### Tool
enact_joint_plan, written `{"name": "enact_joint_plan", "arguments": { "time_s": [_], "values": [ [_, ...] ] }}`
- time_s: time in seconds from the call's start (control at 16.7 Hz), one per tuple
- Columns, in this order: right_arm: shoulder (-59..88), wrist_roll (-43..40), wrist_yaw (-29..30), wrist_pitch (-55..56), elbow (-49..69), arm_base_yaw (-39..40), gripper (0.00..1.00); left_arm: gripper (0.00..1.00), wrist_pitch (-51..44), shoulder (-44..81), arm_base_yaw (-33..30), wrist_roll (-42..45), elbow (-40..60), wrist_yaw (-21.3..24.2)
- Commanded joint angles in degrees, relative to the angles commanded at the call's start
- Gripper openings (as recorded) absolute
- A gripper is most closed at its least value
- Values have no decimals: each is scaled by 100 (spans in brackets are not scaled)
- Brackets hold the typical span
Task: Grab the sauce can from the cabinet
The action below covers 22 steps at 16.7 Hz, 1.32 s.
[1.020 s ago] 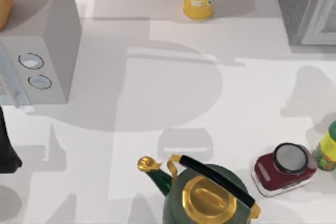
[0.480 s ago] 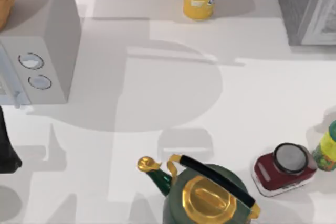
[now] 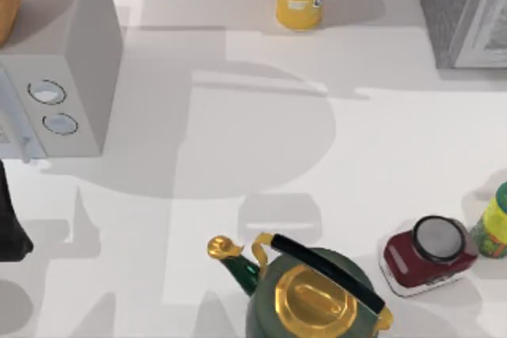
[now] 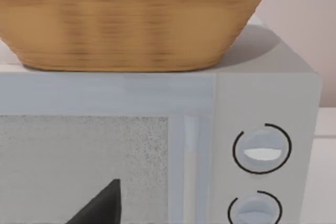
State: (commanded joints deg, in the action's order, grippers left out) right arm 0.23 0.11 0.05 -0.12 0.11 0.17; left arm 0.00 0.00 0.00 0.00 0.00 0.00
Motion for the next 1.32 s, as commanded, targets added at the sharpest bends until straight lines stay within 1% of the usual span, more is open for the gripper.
{"name": "enact_joint_plan", "arguments": {
  "time_s": [0.24, 0.54, 0.78, 1.32],
  "values": [
    [134, -28, -94, 175, 244, -10, 0, 100, 0, 0, 0, 0, 0, 0],
    [1173, -192, -578, 797, 883, 44, 0, 100, 0, 0, 0, 0, 0, 0],
    [2667, -419, -1175, 1393, 1392, 155, 0, 100, 0, 0, 0, 0, 0, 0],
    [6727, -1078, -2684, 2743, 2477, 436, 0, 100, 0, 0, 0, 0, 0, 0]
  ]
}}
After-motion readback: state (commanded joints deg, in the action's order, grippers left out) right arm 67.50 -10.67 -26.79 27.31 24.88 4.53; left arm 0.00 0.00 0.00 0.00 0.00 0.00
